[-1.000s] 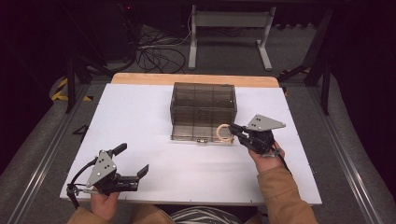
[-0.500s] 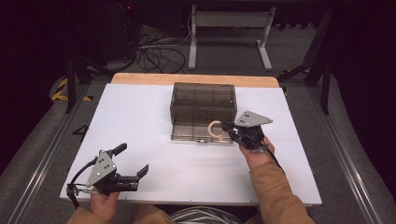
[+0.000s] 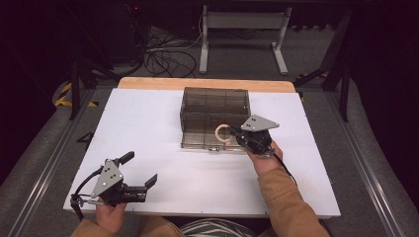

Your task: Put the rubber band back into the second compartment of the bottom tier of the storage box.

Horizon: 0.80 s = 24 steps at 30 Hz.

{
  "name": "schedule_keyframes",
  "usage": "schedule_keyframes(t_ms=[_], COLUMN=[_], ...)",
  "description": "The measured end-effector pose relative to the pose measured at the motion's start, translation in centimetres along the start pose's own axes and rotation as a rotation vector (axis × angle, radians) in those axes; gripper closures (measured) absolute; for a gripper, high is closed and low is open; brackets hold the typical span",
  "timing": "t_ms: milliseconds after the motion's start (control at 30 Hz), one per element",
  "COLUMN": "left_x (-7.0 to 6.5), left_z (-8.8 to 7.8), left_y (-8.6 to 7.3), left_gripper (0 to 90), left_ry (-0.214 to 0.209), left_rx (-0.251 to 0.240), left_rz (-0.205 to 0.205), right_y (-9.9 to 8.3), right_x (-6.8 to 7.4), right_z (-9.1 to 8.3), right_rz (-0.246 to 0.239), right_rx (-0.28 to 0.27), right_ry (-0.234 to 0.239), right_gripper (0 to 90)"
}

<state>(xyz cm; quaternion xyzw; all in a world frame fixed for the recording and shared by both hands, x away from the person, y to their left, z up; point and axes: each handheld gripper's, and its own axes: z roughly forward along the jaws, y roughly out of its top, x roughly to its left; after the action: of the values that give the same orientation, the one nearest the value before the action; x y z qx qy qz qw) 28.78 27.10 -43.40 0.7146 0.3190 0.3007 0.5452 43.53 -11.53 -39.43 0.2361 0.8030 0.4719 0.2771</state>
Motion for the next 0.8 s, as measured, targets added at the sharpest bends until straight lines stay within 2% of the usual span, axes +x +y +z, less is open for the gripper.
schedule_keyframes(t_ms=[467,800], left_x=[0.0,0.1], left_z=[0.0,-0.4], left_y=[0.0,-0.1], left_gripper=[1.0,1.0], left_ry=[0.000,0.014], left_rx=[0.001,0.000], left_rz=[0.000,-0.003], right_y=[-0.2,-0.6], right_x=[-0.1,-0.1], right_z=[0.9,2.0], right_rz=[-0.001,-0.010], right_rx=[-0.010,-0.015], right_ry=[-0.020,-0.014], right_gripper=[84.0,84.0])
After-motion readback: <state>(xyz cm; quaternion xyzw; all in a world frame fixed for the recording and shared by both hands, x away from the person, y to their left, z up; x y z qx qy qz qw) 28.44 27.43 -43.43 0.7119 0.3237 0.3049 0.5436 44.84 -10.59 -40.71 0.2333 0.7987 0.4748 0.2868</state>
